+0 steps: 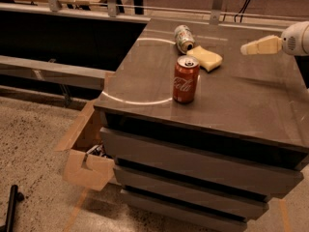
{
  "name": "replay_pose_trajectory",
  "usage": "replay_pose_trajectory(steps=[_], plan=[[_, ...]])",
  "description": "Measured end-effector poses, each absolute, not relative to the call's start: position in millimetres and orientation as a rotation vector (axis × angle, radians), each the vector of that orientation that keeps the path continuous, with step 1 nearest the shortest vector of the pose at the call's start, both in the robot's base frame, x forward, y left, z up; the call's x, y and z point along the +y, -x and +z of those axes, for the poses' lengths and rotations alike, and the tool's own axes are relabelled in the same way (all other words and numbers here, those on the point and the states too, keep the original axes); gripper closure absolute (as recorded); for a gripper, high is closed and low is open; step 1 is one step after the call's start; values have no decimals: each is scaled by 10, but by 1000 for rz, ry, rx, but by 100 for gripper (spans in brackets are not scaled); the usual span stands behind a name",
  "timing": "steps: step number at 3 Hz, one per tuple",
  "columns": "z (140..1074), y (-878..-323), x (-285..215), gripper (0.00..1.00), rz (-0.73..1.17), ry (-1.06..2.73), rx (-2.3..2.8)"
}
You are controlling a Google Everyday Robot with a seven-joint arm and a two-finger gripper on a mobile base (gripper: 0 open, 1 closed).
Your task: Move sponge near 7up can
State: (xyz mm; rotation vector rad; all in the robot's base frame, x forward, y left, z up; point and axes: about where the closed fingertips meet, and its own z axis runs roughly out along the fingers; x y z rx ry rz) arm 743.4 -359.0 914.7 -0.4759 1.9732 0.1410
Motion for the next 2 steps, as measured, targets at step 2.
replay_pose_trajectory(steps=[2], plan=[[9178, -7476, -3657, 0, 117, 447, 1961]])
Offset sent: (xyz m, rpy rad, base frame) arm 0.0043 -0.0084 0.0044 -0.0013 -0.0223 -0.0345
